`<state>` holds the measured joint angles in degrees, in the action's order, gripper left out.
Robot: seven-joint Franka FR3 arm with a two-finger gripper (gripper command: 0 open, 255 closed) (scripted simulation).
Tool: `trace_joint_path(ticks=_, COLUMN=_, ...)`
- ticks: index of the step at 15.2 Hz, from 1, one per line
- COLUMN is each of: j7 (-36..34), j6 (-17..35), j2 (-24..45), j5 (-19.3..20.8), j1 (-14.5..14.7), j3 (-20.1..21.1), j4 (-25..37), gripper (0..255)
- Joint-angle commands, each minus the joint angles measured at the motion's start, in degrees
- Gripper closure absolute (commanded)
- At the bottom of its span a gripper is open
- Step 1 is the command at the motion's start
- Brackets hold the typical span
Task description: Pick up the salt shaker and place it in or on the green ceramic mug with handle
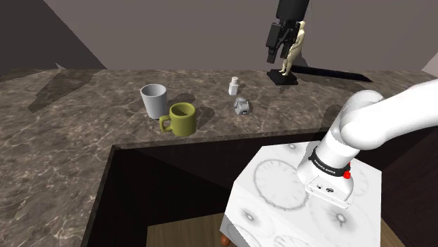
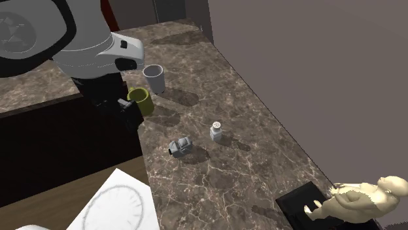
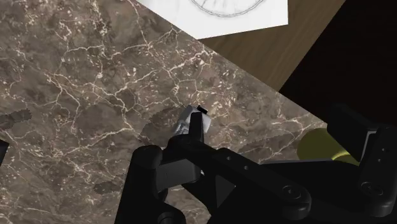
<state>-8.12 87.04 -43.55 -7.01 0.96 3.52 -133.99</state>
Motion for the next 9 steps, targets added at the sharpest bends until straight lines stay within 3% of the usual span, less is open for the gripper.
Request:
trace_joint_path(ticks=1, j7=0.0, j6=0.0, j2=0.0, j5=0.0, j1=0.0, j3=0.0, j4=0.0, gripper=0)
trace_joint_path(ticks=9, j7=8.97, j6=12.95, j2=10.0, j5=4.45, j1=-1.8, j3=-4.83, j4=-2.23, gripper=0)
